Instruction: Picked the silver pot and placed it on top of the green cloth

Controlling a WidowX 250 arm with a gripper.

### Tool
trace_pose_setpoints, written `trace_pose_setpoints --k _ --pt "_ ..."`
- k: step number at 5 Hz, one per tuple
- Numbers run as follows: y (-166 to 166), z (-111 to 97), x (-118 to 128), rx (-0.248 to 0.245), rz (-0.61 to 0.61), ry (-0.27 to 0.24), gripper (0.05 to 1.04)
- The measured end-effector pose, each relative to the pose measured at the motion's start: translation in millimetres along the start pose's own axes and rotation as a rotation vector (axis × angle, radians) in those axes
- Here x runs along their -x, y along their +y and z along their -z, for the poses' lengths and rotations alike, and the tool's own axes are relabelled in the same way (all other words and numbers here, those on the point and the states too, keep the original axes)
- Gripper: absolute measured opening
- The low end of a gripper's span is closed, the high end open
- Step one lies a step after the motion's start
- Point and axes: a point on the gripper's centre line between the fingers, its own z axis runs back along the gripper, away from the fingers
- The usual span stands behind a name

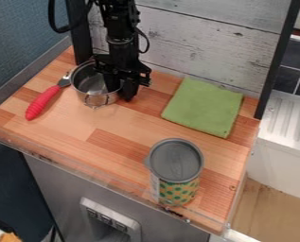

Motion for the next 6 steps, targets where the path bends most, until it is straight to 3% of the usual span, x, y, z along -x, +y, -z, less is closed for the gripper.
trace_pose_setpoints --k 1,2,3,4,5,6 --pt "-1.8 -24.4 -5.4 -0.007 0.011 -0.067 0.183" --pt "-2.4 -30.7 -5.0 -0.010 0.005 -0.082 0.067" --pt "-23.9 -44.0 -6.9 -0.007 0.020 -0.102 0.053" --pt "-33.7 -47.2 -1.4 -0.023 0.032 -0.097 0.076" --pt "-11.6 -45.7 2.1 -0.055 -0.025 -0.092 0.225" --pt "-3.7 -29.7 3.4 -0.046 -0.036 -0.047 0.487"
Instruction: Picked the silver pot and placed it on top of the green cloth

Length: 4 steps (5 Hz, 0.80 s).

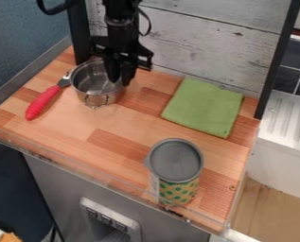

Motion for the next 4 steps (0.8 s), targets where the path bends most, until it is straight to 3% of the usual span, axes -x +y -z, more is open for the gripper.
trace_pose_setpoints --k 1,2,4 --pt "-6.2 9.8 0.5 0.000 0.013 0.024 0.800" --pt "-11.8 26.4 4.4 -0.005 0.042 0.067 0.941" --pt "-11.1 31.4 5.1 -0.012 0.039 0.074 0.349"
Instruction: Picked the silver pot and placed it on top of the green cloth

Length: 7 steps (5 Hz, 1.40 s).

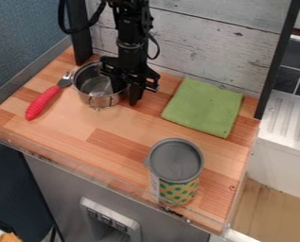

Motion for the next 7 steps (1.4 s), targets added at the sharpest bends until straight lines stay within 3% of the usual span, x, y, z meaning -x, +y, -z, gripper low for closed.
trace_pose_setpoints --k 1,2,3,4,5,6,7 --pt "-0.6 0.0 0.2 0.004 -0.001 0.001 0.150" --pt "1.4 -17.6 -1.1 0.004 -0.013 -0.034 0.082" --pt "-19.9 -49.3 -6.5 0.014 -0.004 -0.112 0.078" --pt "-68.8 -60.8 -8.1 0.087 0.097 -0.135 0.078" --pt "-115.5 -65.4 -4.6 0.121 0.186 -0.140 0.078" --pt "-160.7 -51.8 -2.3 0.125 0.259 -0.111 0.078" --pt "-177.2 -36.7 -3.1 0.107 0.294 -0.091 0.078"
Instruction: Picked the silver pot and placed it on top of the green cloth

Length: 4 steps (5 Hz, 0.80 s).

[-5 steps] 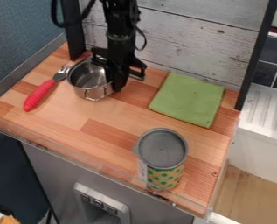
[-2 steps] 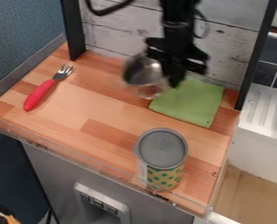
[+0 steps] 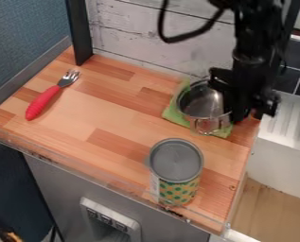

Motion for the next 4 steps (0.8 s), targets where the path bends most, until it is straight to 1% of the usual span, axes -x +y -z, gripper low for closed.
trace_pose_setpoints --k 1,2,3,4 --pt "2.3 7.7 1.4 -0.019 -0.009 0.018 0.078" --pt "7.1 9.4 3.8 -0.024 -0.021 0.024 0.109" --pt "15.0 10.7 12.0 0.000 -0.065 0.061 0.293" --pt "17.5 -16.6 10.6 0.042 -0.098 0.008 0.577"
